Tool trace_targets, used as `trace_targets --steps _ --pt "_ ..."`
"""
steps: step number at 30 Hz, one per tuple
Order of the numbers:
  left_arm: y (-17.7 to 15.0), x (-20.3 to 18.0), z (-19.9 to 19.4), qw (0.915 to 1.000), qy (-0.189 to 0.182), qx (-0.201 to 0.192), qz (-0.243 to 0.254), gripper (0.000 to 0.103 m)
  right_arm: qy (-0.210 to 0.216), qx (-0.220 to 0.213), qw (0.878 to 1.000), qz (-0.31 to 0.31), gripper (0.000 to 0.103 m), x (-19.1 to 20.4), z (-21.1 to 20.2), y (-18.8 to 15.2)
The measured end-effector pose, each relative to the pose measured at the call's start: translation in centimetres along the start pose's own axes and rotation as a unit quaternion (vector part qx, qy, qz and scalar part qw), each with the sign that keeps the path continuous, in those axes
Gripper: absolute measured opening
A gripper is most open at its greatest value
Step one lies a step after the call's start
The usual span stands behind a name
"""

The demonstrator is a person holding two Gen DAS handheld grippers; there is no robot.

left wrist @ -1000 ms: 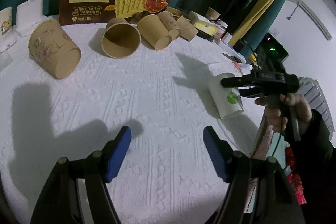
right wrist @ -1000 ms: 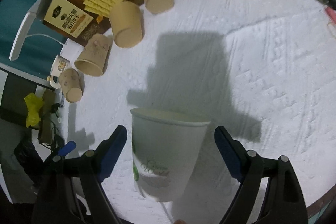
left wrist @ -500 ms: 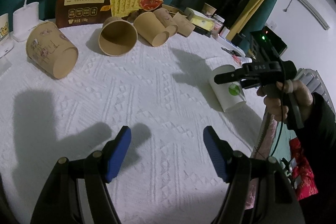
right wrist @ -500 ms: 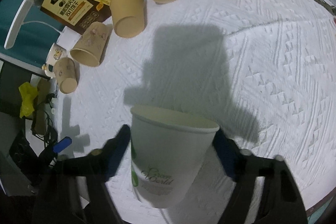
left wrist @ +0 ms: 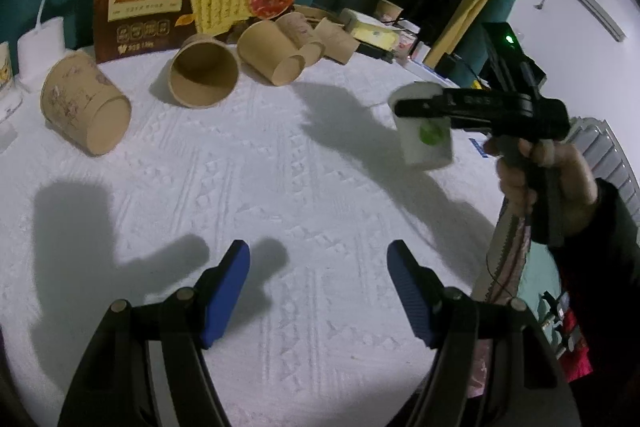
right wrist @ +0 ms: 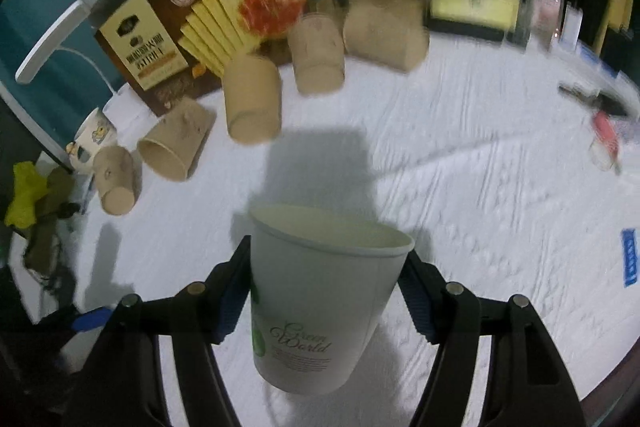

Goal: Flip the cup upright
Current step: 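Hold the white cup upright in the right gripper and carry it forward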

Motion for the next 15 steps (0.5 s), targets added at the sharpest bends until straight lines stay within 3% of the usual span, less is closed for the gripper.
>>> trace_targets --steps 3,6,9,15 --pt "-0.3 -0.3 -0.2 1.0000 0.006 0.000 0.005 0.071 -0.056 -0.054 0.996 -0.048 0.065 0.9 -0.7 -0.4" --pt "-0.4 -0.2 -0.1 0.9999 0.012 0.007 0.001 0.071 -0.128 -0.125 0.979 -0.100 0.065 1.7 -2.0 -1.0" --pt "-0.4 0.0 -0.1 0.9998 0.020 0.008 -0.002 0.071 -0.146 -0.157 0.971 -0.106 0.065 1.8 -2.4 -1.4" --pt "-0.2 -0.1 0.0 0.9996 0.026 0.005 -0.004 0.071 -0.161 -0.182 0.965 -0.100 0.065 1.0 -2.6 -2.7"
Point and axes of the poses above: each gripper's, at about its wrist camera, not at the fingertips, and z roughly the way its jaws point, x to its left, y to its top, the point moved 6 cm from there along z, roughly the way its jaws point, and after that the axes turned 5 degrees about y, right-handed, at the moved point
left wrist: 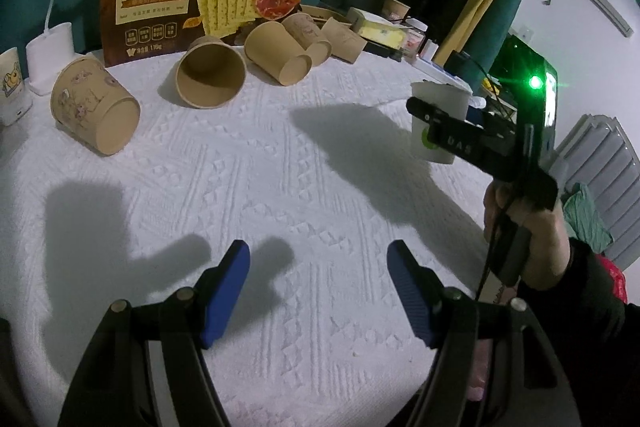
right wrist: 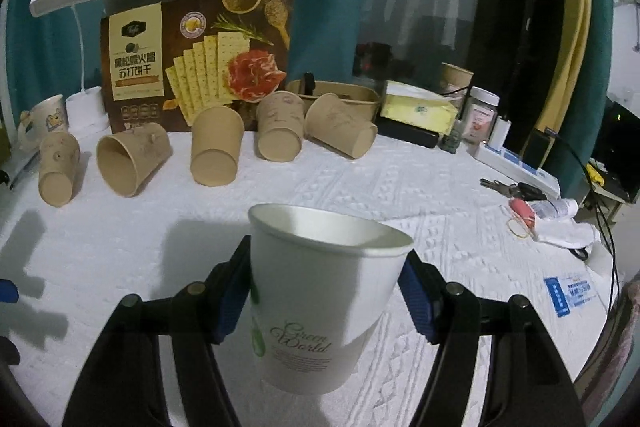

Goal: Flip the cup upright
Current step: 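Hold the white cup upright in the right gripper and carry it forward, then lower the cup onto the tablecloth and open the right gripper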

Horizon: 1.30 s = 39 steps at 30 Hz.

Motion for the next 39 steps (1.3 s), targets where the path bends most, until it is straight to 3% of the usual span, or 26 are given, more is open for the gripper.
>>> trace_targets --steps 7,18,39 --pt "0.0 0.0 0.4 1.0000 0.006 0.007 0.001 0.071 0.022 -0.004 0.999 0.028 0.065 -0.1 -0.4 -1.4" --pt "0.2 -1.3 0.3 0.9997 0.011 0.000 0.021 0.071 0.014 -0.023 1.000 -0.008 0.065 1.4 -2.4 -2.4" --pt "-1.2 -3.4 0.1 0.9990 0.009 0.010 0.042 0.071 0.027 0.002 0.999 0.016 0.065 1.4 -4.2 -6.3"
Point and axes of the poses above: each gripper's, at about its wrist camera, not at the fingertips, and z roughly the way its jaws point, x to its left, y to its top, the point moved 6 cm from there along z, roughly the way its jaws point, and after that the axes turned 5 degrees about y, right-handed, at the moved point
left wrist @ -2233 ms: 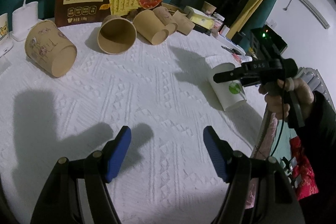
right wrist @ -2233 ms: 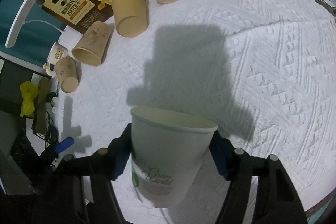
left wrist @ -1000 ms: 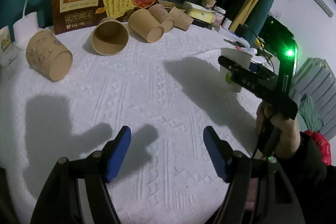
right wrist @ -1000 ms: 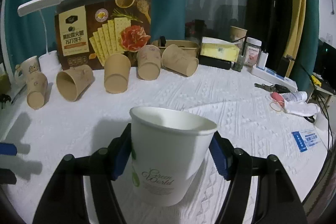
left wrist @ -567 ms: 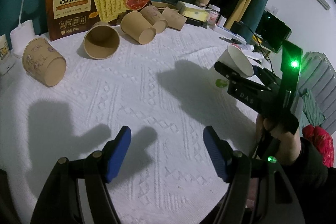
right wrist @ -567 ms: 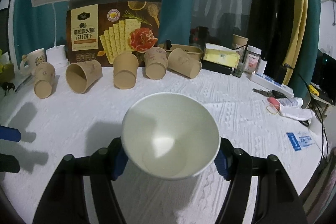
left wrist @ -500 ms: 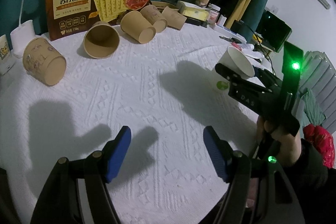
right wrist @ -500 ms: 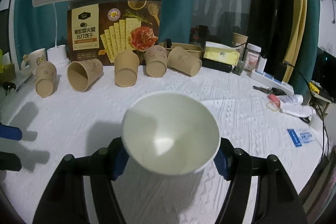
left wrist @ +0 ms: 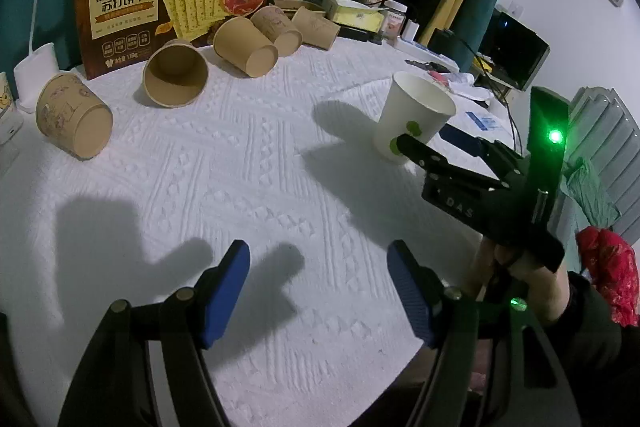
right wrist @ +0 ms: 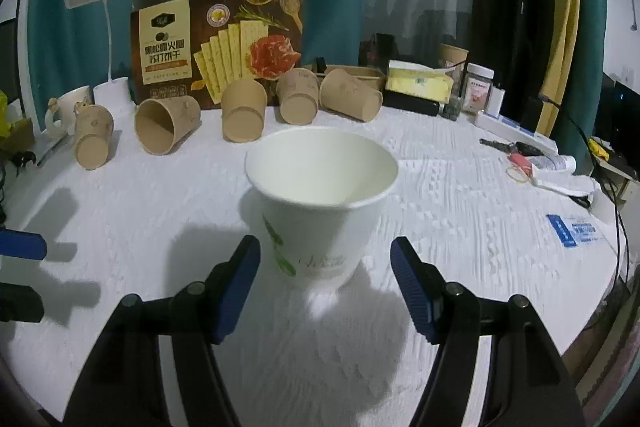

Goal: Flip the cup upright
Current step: 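Lower the cup onto the tablecloth and open the right gripper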

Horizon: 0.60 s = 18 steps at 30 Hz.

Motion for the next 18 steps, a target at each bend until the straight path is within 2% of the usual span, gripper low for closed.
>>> trace_targets --steps 10,18 --pt "-0.8 -0.3 0.1 0.9994 0.029 -0.002 0.020 0.071 0.005 0.018 1.000 0.020 0.065 -0.3 -2.2 -1.8" --pt "-1.3 -1.5 -0.4 0.9968 0.054 -0.026 0.053 0.071 -0.004 0.033 0.998 0.056 0.065 -2.0 -5.4 -3.3"
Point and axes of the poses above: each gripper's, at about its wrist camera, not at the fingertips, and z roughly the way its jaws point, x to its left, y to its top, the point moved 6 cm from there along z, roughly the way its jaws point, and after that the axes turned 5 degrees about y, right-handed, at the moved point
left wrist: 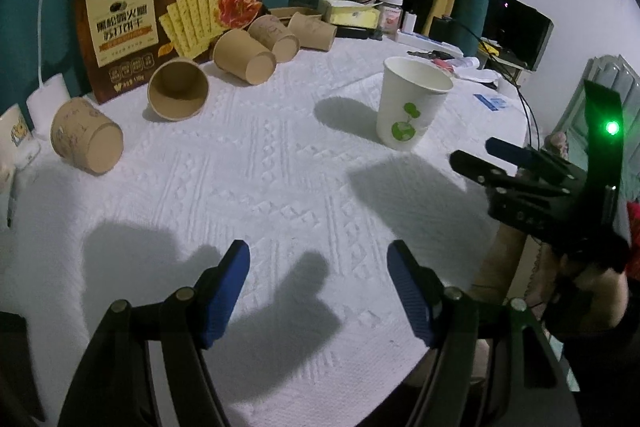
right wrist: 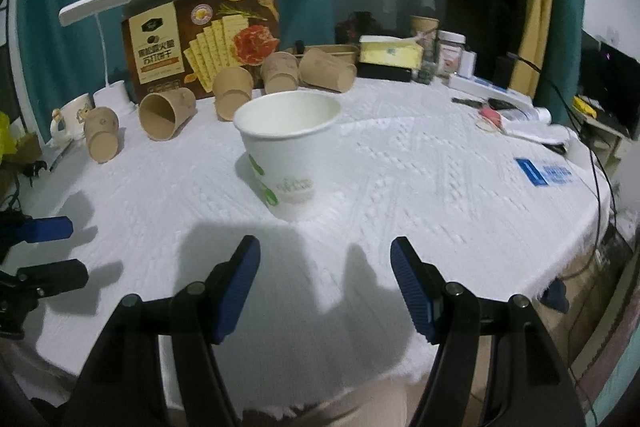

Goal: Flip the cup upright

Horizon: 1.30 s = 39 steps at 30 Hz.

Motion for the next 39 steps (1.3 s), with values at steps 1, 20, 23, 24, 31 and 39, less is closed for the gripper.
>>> trace_targets --steps 1,20,23,24,31,39 --pt "0.0 -0.2 -0.1 1.0000 0.002 -0.004 0.004 0.071 -0.002 0.001 1.000 0.003 0.065 -0.2 -0.3 -0.1" --pt "3.7 -3.1 -7.1 0.9924 -0.001 -0.115 0.042 0.080 -0.033 -0.048 0.998 0.026 0.065 -2.6 -10.2 2.0" --pt "4.4 -3.5 -8.3 0.9893 0.006 -0.135 0.054 0.080 -0.034 -0.064 0.997 0.025 0.065 -2.5 -11.9 3.1" --pt "4.6 -3.7 -8.9 0.9879 0.009 -0.144 0.058 0.080 -0.034 -0.070 0.997 0.024 0.065 -2.4 -12.5 3.4" --pt "6.5 -4.1 -12.9 0.9723 0.017 -0.226 0.057 0.089 -0.036 -0.104 0.994 0.022 0.065 -1.9 -16.0 5.5" --pt "8.3 -3.5 -16.6 0.9562 0.034 -0.286 0.055 0.098 -0.040 -0.153 0.987 0.005 0.065 -0.2 -19.8 8.5"
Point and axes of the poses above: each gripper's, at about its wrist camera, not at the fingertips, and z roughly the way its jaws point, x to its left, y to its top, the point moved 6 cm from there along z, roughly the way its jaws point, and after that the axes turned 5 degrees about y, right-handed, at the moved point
